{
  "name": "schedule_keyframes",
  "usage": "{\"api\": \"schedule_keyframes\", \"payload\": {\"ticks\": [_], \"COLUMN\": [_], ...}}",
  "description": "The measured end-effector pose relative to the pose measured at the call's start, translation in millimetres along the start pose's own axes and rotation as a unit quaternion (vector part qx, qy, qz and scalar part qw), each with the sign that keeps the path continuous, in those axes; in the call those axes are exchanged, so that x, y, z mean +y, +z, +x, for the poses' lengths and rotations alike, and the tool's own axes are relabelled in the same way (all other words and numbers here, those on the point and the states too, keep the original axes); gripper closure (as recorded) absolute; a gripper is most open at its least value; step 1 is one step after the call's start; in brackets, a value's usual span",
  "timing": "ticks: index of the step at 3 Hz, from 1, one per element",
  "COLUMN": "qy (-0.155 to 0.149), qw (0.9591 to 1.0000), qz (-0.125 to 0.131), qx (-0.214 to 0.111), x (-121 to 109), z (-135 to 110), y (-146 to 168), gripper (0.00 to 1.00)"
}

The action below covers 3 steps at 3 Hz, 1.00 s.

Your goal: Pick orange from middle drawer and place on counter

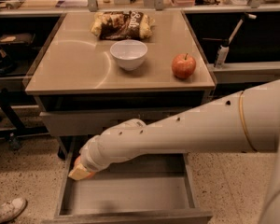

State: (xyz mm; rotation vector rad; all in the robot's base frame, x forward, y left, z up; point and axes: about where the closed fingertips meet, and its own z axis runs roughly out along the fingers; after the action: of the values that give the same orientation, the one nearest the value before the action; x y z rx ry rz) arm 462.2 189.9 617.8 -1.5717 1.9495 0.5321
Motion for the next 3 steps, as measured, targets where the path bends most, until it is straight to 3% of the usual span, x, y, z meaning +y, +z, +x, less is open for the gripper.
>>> {"api": "schedule_keyframes", "payload": {"ticks": [2,3], "qy": [-0.006,-0.032], "qw": [0.9999,0.9989], "qz": [0.007,0.030], "qx": [-0.005,-0.015], "x": [-0.9,-4.0], "z": [-10.4,-41.2], "y": [-6.6,-35.4], "gripper": [1.00,1.00]}}
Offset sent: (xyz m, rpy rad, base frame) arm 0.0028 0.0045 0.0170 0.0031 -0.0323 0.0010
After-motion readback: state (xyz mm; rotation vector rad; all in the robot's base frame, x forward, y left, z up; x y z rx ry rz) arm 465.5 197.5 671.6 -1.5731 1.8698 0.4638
